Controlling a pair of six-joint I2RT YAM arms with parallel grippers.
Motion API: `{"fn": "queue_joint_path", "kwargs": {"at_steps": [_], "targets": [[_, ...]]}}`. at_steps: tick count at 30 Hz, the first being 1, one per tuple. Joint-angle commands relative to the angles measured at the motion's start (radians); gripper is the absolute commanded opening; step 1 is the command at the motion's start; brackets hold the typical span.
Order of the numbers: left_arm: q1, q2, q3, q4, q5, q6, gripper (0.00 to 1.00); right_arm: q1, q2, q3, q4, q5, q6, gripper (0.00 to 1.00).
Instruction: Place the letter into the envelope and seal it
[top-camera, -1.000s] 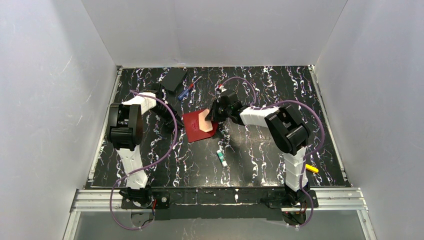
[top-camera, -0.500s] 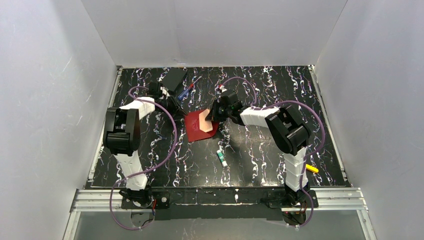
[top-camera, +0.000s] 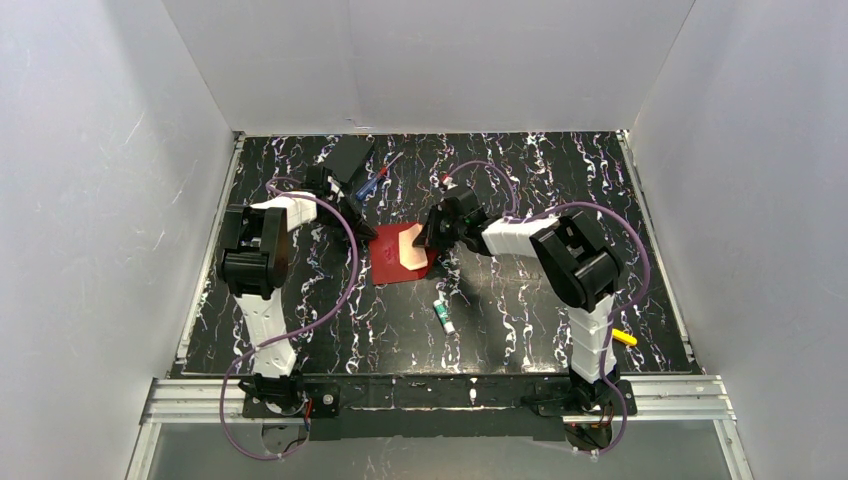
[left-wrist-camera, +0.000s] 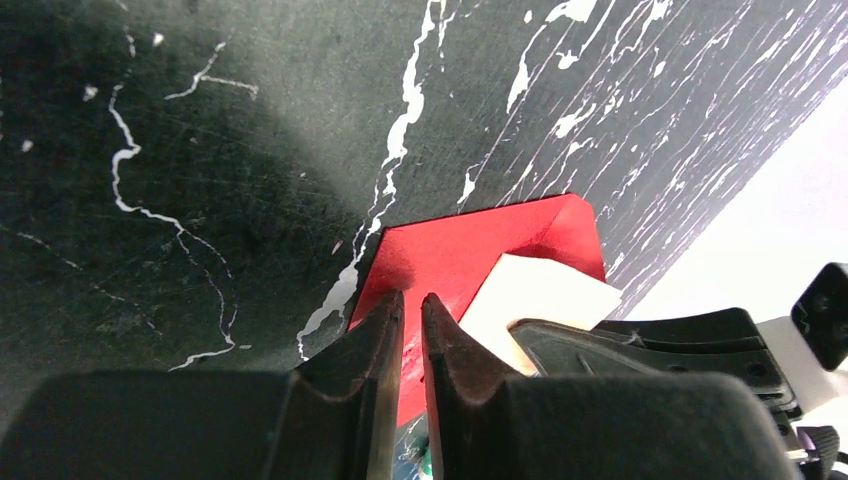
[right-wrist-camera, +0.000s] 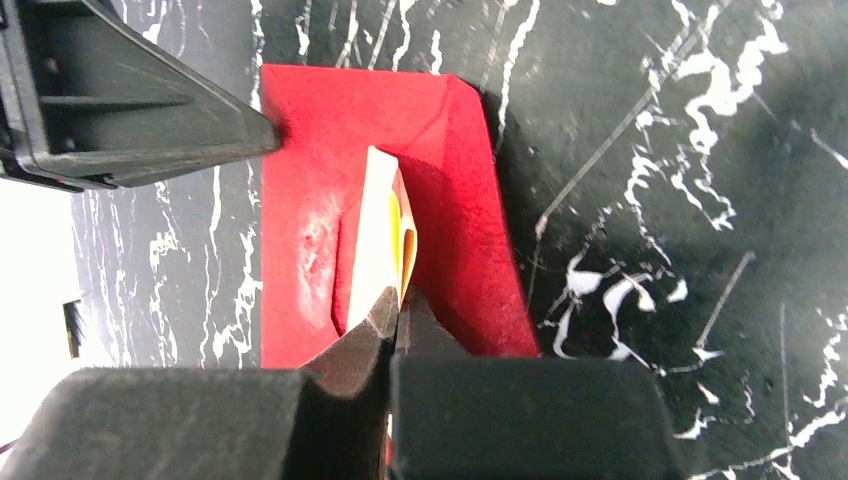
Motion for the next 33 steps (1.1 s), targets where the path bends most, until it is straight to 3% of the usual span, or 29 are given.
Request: {"fn": "queue_joint_path", "kwargs": {"at_steps": [1, 12, 33], "targets": [[-0.004, 0.013, 0.006, -0.116, -0.096, 0.01, 0.12, -0.009, -0.07, -0.047, 0.032, 0.033, 0.052, 0.01], [-0.003, 0.012, 0.001, -0.114, -0.075, -0.044, 0.13, -0.028, -0.075, -0.088, 0.047, 0.028, 0.126, 0.01], [-0.005, 0.005, -0.02, -0.102, -0.009, -0.042, 0.22, -0.004, 0.092, 0.058, 0.084, -0.117, 0.113, 0.01]]}}
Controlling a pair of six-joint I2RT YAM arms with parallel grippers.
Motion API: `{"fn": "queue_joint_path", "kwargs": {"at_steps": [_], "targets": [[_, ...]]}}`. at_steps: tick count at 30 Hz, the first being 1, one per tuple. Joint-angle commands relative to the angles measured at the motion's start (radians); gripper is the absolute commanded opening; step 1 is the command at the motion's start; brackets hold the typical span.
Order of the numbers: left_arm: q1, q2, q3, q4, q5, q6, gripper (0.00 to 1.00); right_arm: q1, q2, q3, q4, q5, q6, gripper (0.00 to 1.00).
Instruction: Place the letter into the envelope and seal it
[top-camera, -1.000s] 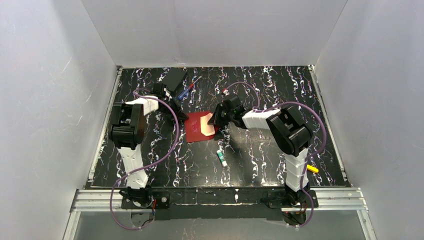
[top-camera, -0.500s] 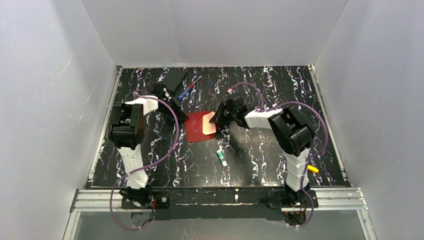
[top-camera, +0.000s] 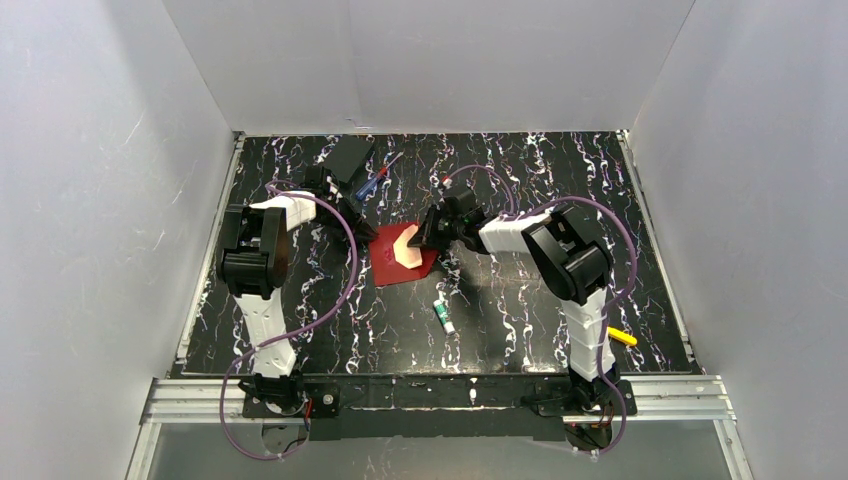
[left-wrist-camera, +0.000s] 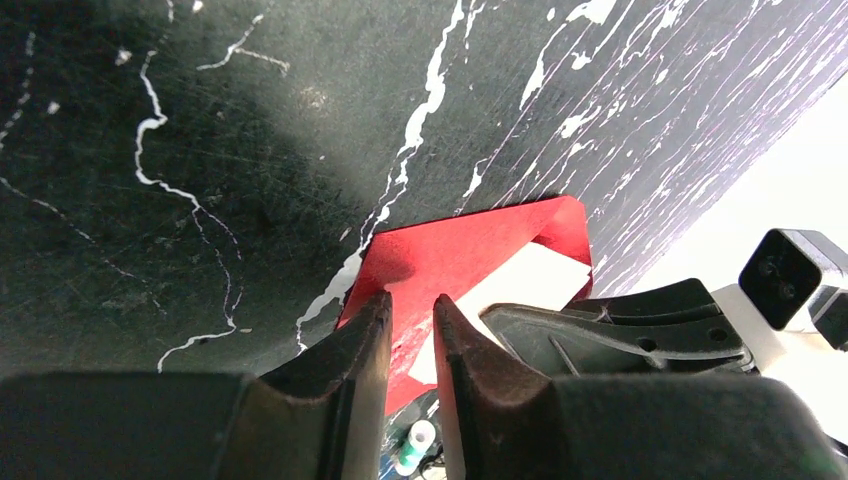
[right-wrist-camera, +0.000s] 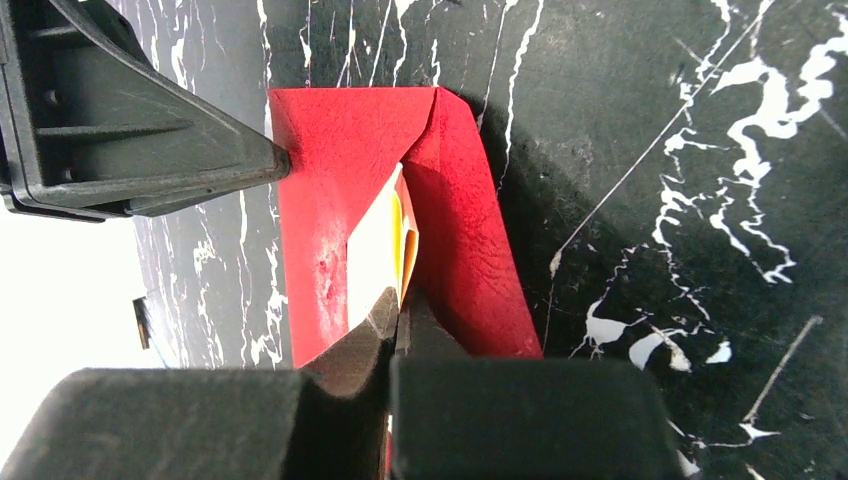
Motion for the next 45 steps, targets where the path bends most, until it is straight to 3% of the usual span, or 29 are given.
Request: {"fn": "queue_joint_path", "kwargs": {"at_steps": [1, 5, 10, 13, 15, 20, 33, 38, 45], "targets": [[-0.001, 0.002, -0.029, -0.059, 0.002, 0.014, 0.24, 0.01, 0.025, 0.043, 0.033, -0.044, -0.005, 0.01], [0.0, -0.023, 0.001, -0.075, 0.042, 0.04, 0.31, 0.011, 0.039, 0.059, 0.013, -0.072, -0.023, 0.01], [0.0, -0.089, 0.068, -0.16, 0.075, 0.1, 0.5, 0.011, 0.016, 0.049, -0.026, -0.05, -0.049, 0.09], [0.0, -0.144, 0.074, -0.212, 0.054, 0.115, 0.6, 0.011, -0.009, 0.058, -0.091, -0.015, -0.074, 0.25], [0.0, -0.178, 0.062, -0.252, 0.018, 0.123, 0.62, 0.011, -0.043, 0.061, -0.134, 0.021, -0.098, 0.42], [0.0, -0.18, -0.014, -0.266, -0.001, 0.128, 0.61, 0.011, -0.088, 0.11, -0.259, 0.094, -0.156, 0.61], [-0.003, -0.074, -0.041, -0.192, 0.122, 0.089, 0.47, 0.041, -0.046, 0.334, -0.666, 0.26, -0.28, 0.71], [-0.023, -0.054, -0.047, -0.156, 0.151, 0.062, 0.38, 0.054, -0.045, 0.357, -0.724, 0.287, -0.316, 0.72], [-0.051, -0.05, -0.054, -0.145, 0.105, 0.049, 0.38, 0.054, -0.05, 0.357, -0.744, 0.344, -0.339, 0.73]]}}
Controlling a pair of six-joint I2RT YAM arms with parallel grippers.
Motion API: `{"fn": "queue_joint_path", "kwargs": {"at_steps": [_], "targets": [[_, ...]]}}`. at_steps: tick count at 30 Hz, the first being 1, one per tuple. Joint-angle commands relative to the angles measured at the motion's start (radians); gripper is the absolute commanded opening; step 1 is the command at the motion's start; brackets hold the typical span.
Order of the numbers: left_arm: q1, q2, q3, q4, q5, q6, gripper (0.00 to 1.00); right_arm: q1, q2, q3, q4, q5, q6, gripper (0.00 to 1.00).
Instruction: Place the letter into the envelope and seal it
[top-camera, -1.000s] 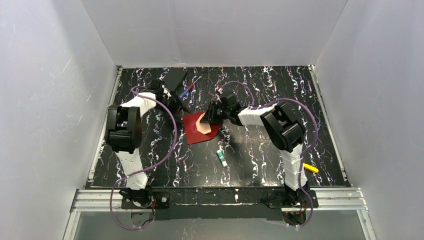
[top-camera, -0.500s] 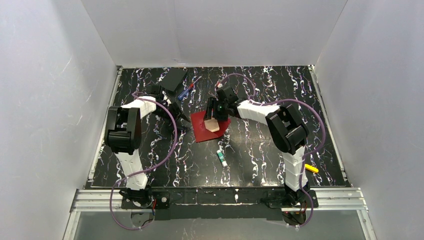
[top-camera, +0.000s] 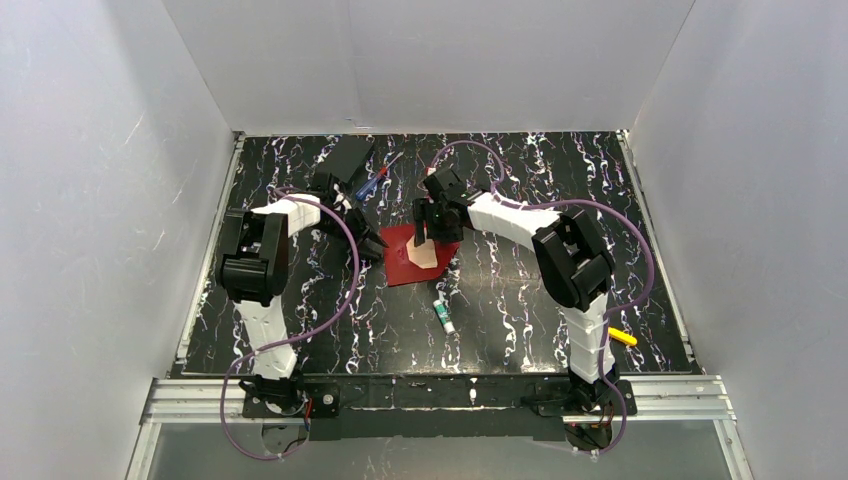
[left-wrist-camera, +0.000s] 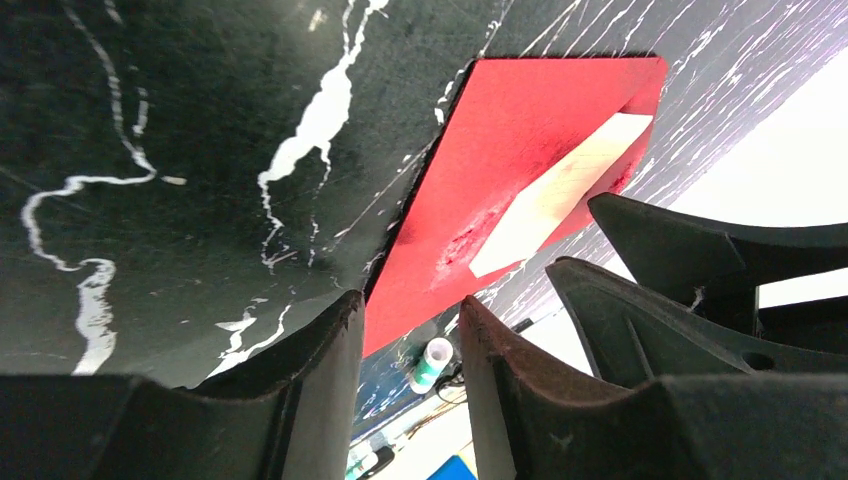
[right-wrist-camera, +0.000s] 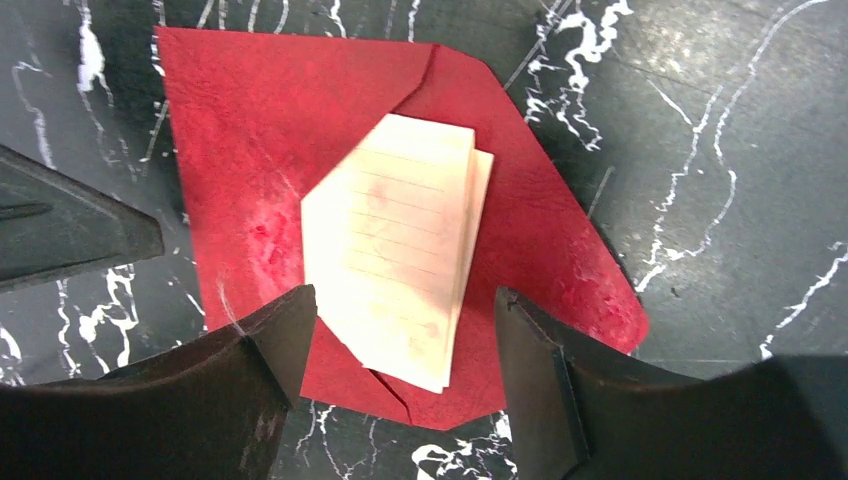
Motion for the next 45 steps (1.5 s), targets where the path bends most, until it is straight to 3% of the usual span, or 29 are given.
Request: {"fn": "queue_joint_path", "kwargs": {"at_steps": [1, 7, 16, 21, 25, 33, 39, 45], "targets": [[-0.018, 0.009, -0.008, -0.007, -0.006, -0.013, 0.38, -0.001, -0.008, 0.031, -0.028, 0.057, -0.03, 0.71], [-0.032, 0.012, -0.011, -0.012, -0.066, 0.001, 0.37, -0.001, 0.022, 0.015, 0.019, -0.029, -0.022, 0.53], [-0.047, 0.047, 0.017, -0.045, -0.109, 0.03, 0.37, -0.002, 0.062, 0.033, 0.006, -0.015, -0.028, 0.54], [-0.057, 0.071, 0.036, -0.045, -0.087, 0.031, 0.35, -0.001, 0.062, -0.008, 0.101, -0.157, 0.007, 0.4], [-0.066, 0.098, 0.056, -0.045, -0.073, 0.032, 0.31, -0.002, 0.058, -0.055, 0.175, -0.232, 0.036, 0.36], [-0.069, 0.115, 0.08, -0.086, -0.112, 0.075, 0.3, -0.002, 0.056, -0.063, 0.195, -0.207, 0.02, 0.34], [-0.064, 0.068, 0.123, -0.132, -0.169, 0.142, 0.33, -0.009, -0.033, -0.077, 0.195, -0.083, 0.017, 0.47], [-0.061, 0.058, 0.209, -0.198, -0.253, 0.176, 0.43, -0.015, -0.055, -0.069, 0.193, -0.005, 0.032, 0.52]]}}
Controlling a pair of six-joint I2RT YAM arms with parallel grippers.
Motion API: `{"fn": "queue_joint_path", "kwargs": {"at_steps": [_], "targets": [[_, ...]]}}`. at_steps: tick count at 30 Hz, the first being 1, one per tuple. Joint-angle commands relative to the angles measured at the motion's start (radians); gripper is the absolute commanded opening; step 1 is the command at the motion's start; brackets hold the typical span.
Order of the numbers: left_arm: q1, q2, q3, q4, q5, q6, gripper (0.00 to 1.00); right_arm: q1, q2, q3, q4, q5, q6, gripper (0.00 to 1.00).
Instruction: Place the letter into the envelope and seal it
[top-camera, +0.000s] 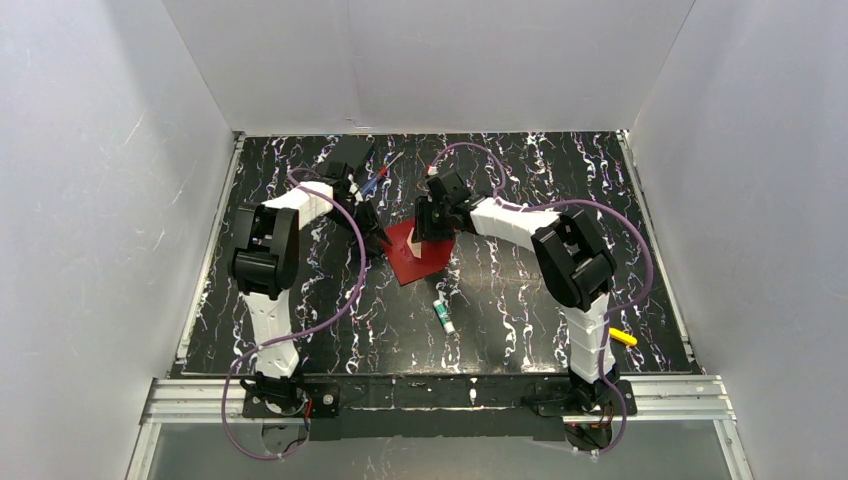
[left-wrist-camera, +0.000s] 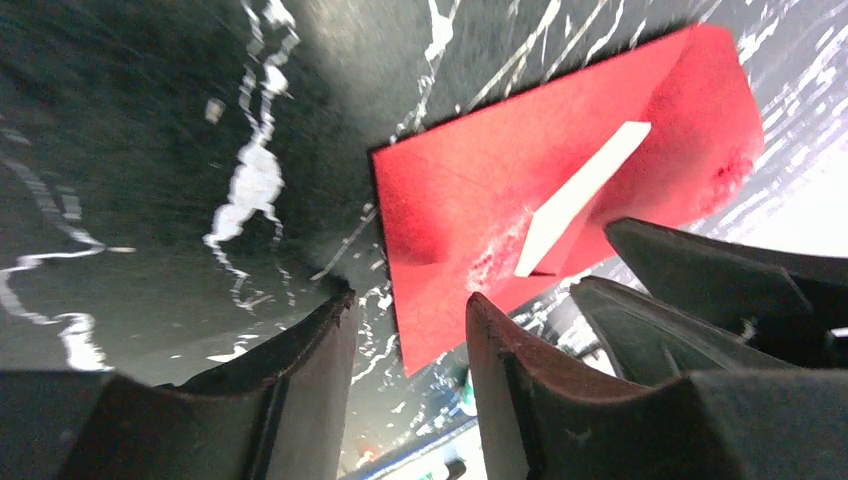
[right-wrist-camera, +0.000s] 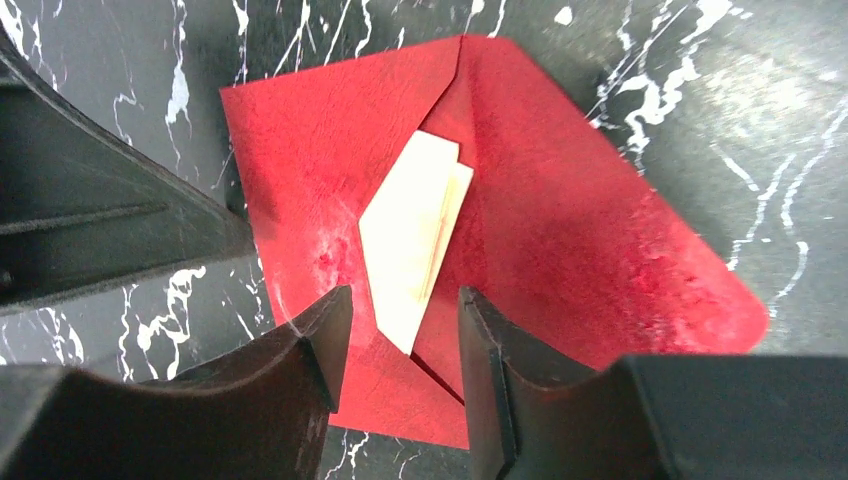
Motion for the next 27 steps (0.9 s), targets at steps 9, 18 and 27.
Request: {"fn": "queue_joint_path", "kwargs": {"at_steps": [9, 18, 27], "targets": [[0.006, 0.082, 0.134, -0.085, -0.137, 0.017, 0.43, -0.027, 0.037, 0.075, 0.03, 0.078, -0.003, 0.46], [0.006, 0.135, 0.161, -0.082, -0.076, 0.011, 0.4, -0.06, 0.099, 0.085, 0.106, -0.029, 0.019, 0.36], [0.006, 0.18, 0.196, -0.073, -0.012, 0.019, 0.36, -0.064, 0.162, 0.089, 0.166, -0.167, 0.045, 0.27]]}}
